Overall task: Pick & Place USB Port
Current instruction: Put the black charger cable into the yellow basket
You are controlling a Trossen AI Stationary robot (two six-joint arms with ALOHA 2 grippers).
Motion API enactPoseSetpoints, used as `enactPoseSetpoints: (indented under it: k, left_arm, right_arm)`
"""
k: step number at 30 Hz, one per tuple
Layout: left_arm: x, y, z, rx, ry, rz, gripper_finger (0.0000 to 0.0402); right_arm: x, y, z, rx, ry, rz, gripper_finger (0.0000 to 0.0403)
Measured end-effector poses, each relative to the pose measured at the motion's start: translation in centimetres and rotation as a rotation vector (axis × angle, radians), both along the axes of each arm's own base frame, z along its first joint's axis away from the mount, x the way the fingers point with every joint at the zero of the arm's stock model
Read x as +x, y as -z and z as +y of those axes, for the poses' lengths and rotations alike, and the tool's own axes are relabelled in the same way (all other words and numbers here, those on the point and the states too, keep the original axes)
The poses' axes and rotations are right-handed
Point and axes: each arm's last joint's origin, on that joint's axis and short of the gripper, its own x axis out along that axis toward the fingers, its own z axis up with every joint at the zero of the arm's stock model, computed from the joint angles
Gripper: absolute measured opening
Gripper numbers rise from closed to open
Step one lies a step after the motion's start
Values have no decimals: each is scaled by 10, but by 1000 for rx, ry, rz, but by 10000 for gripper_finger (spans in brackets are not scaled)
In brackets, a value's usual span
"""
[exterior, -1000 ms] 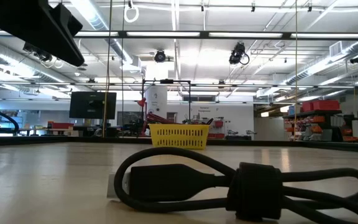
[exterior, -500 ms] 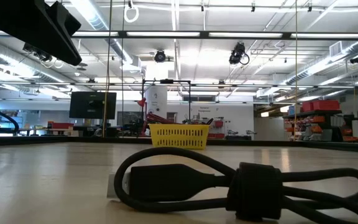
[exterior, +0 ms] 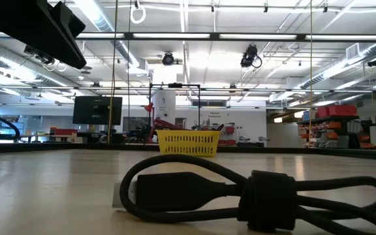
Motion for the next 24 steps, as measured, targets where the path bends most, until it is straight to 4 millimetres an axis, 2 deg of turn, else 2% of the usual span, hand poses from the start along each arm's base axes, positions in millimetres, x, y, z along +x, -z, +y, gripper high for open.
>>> enactPoseSetpoints:
  k: [3, 5, 9, 10, 14, 18, 22, 24]
  left_arm:
    - [0, 0, 0, 0, 0, 0, 55]
    - [0, 0, 0, -1, 0, -1, 55]
    - [0, 0, 0, -1, 0, -1, 55]
    - [0, 0, 0, -2, 0, -2, 55]
    - [0, 0, 0, -3, 0, -3, 55]
    - [0, 0, 0, -2, -3, -8, 55]
    - [1, -1, 0, 9, -15, -19, 55]
    - [1, -1, 0, 10, -20, -29, 55]
  right_arm:
    - [0, 6, -3, 29, 58, -7, 206]
    - [2, 8, -6, 70, 123, 20, 175]
    - [4, 10, -7, 103, 129, 26, 47]
    - [4, 11, -6, 101, 108, 23, 29]
    - [7, 7, -5, 89, 102, 14, 24]
    - [10, -10, -5, 41, 96, -4, 20]
    - [21, -49, 0, 56, 52, -184, 20]
    - [24, -62, 1, 35, 28, -238, 20]
